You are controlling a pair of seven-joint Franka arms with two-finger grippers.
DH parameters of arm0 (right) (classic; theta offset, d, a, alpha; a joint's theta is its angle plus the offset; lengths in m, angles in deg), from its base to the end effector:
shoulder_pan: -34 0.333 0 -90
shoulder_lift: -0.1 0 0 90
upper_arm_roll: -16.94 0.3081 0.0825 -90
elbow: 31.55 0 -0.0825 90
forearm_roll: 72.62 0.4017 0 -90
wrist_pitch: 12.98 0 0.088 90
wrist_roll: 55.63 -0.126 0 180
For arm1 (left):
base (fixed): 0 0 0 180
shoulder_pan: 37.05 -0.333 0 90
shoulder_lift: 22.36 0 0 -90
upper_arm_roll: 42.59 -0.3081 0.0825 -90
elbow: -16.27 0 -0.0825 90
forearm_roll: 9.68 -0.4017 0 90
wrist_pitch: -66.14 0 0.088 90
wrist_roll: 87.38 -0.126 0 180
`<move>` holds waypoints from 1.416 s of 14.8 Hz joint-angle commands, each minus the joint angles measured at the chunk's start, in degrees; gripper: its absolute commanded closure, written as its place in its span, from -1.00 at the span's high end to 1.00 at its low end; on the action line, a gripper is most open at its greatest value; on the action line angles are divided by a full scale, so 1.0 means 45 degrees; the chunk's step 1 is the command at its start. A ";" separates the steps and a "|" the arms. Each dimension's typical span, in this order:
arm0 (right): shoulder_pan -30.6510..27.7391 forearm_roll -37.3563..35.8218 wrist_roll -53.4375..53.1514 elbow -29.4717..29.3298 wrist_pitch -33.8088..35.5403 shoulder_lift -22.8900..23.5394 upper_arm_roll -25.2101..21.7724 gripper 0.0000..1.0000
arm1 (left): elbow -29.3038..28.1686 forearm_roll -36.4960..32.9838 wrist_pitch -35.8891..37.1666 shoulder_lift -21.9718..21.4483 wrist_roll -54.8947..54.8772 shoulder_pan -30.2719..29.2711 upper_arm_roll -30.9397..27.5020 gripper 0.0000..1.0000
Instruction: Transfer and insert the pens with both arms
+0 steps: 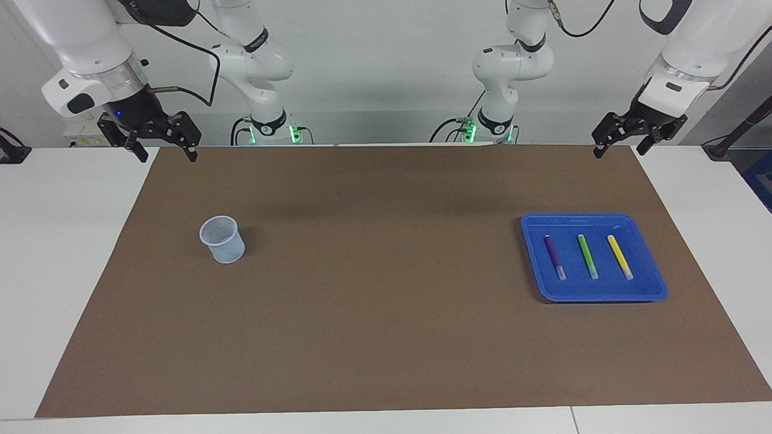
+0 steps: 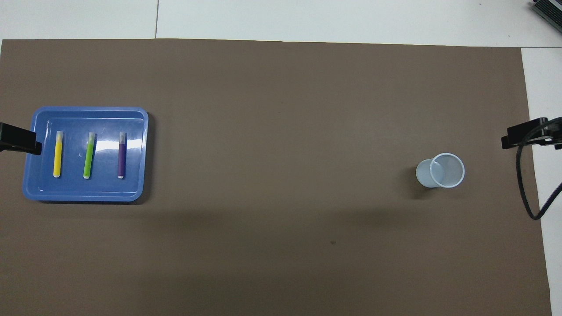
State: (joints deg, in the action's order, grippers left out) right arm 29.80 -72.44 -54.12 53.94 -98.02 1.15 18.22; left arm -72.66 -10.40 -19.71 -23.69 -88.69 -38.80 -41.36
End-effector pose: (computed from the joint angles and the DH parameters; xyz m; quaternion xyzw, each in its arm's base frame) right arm 0.5681 -0.0287 0.6179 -0.9998 0.0122 0.0130 0.0023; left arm 0.5573 0.0066 0.6136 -0.9998 0.0065 0.0154 0.0063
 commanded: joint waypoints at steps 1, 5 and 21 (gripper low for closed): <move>-0.0121 -0.0176 -0.0141 0.0085 0.0050 -0.0077 0.0144 1.00 | -0.0158 0.0044 -0.0042 -0.0231 -0.0121 0.0154 -0.0138 1.00; -0.0121 -0.0176 -0.0160 0.0085 0.0031 -0.0077 0.0125 1.00 | -0.0217 0.0044 -0.0100 -0.0270 -0.0160 0.0096 -0.0157 1.00; -0.0160 -0.0176 -0.0160 0.0066 -0.0008 -0.0057 0.0125 1.00 | -0.0665 0.0024 -0.0453 -0.0465 0.0015 0.0135 -0.0157 1.00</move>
State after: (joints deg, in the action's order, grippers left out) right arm 29.80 -72.45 -54.12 53.94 -98.02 1.15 18.20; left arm -73.03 -10.40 -21.72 -23.85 -88.68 -38.82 -41.56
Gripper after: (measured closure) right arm 0.000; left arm 0.000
